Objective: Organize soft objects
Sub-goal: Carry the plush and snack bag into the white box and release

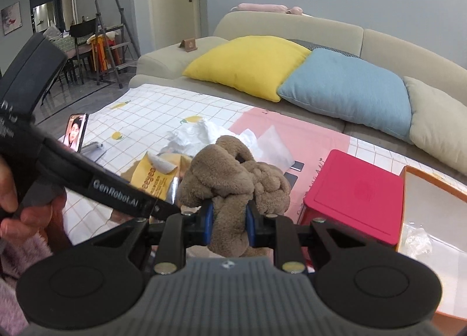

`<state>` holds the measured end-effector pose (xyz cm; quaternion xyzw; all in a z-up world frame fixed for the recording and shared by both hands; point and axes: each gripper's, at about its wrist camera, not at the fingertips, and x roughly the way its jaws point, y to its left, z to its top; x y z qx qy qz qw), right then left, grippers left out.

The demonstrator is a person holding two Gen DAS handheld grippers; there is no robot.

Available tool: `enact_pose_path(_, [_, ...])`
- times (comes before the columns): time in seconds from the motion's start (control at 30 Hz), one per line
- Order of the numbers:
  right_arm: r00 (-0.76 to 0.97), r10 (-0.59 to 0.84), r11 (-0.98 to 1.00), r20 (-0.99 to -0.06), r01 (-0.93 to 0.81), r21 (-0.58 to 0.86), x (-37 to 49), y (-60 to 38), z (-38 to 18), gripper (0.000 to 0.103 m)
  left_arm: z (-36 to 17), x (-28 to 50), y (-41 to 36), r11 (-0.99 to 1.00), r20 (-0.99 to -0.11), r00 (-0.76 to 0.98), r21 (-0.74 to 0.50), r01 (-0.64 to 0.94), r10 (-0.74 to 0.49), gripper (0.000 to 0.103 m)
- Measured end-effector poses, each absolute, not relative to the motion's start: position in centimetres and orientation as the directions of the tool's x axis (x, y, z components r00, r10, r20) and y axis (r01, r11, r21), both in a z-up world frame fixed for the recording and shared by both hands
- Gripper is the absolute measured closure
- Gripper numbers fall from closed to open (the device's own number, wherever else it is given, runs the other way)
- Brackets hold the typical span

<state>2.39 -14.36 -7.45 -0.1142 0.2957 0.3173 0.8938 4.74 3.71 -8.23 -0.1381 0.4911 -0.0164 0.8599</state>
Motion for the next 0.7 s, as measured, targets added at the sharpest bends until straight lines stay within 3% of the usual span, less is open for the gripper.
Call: enact_pose_path(0.7, [0.732, 0.386, 0.833, -0.561, -0.538, -0.13, -0.2, -19.9, -5.3, 0.082, -3.3, 4.3, -1.0, 0.958, -0.768, 0.594, -0.285, 0.02, -0.241, 0.045])
